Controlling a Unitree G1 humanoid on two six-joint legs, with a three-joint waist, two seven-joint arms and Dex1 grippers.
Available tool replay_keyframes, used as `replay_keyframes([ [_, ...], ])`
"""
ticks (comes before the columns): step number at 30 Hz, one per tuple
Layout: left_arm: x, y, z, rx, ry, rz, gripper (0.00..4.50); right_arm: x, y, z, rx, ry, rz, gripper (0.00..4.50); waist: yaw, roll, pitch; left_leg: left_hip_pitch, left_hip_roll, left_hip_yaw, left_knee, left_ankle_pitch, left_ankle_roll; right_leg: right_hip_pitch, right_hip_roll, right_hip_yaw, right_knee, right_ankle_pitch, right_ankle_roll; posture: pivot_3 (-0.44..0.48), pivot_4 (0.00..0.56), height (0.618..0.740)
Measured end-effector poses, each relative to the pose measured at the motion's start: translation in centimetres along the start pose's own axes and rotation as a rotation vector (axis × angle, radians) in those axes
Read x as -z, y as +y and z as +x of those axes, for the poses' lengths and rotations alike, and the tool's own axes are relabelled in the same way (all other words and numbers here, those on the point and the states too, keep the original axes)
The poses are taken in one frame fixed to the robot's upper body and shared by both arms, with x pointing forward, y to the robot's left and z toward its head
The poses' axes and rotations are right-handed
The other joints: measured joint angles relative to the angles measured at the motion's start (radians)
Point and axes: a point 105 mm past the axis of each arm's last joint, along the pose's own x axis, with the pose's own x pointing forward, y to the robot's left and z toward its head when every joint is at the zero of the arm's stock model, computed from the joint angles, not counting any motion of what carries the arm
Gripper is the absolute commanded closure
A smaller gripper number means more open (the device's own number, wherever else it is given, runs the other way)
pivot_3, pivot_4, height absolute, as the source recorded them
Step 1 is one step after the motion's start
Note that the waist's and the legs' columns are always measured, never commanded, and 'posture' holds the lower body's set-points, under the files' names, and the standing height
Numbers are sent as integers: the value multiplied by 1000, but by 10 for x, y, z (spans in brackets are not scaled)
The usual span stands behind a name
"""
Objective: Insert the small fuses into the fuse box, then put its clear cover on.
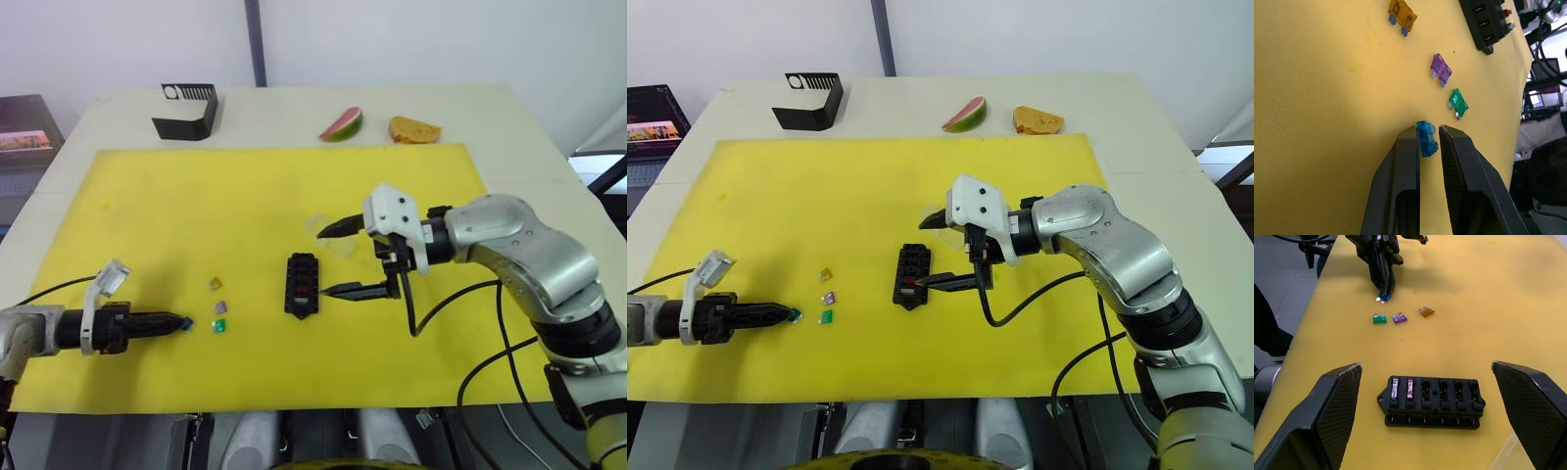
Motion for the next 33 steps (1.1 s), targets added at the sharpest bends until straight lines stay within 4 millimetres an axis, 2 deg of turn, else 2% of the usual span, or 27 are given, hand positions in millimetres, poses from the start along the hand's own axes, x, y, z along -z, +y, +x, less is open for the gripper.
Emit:
replay_keyframes([
  [4, 0, 0, 0, -2, -2, 2, 3768, 0, 0, 0, -1, 0, -1, 0, 0, 0, 0, 0, 0, 0, 0, 0, 0, 0, 0, 0, 0, 0, 0, 0, 150, 740],
  [7, 1, 0, -1, -3, -3, 2, 4472, 0, 0, 0, -1, -1, -2, 0, 0, 0, 0, 0, 0, 0, 0, 0, 0, 0, 0, 0, 0, 0, 0, 0, 150, 740],
  [15, -2, -2, 0, 3, -1, 34, 4472, 0, 0, 0, -1, -1, -2, 0, 0, 0, 0, 0, 0, 0, 0, 0, 0, 0, 0, 0, 0, 0, 0, 0, 150, 740],
  [20, -31, -13, 7, 38, -6, 183, 4472, 1, 0, 2, -4, 5, -2, 0, 3, 0, 0, 0, 0, 0, 0, 0, -1, 0, 0, 0, 0, 0, 0, 0, 150, 740],
  [25, -49, -24, 22, 122, 91, 305, 4472, 2, -1, 4, -8, 5, -1, 0, 1, 0, 0, 0, 0, 0, 0, 3, -5, 0, 1, 0, 0, 0, 0, 0, 150, 740],
  [30, -48, -14, 30, 136, 227, 344, 4472, 1, -2, 4, -12, 5, -5, 0, -2, 0, 0, 0, 0, 0, 0, 3, -5, 0, 1, 0, 0, 0, 0, 0, 150, 740],
  [33, -44, -6, 26, 108, 299, 359, 4472, 1, -2, 4, -11, 6, -6, 0, -1, -1, 0, 0, 0, 0, 0, 3, -4, 0, 1, 0, 0, 0, 0, 0, 150, 740],
])
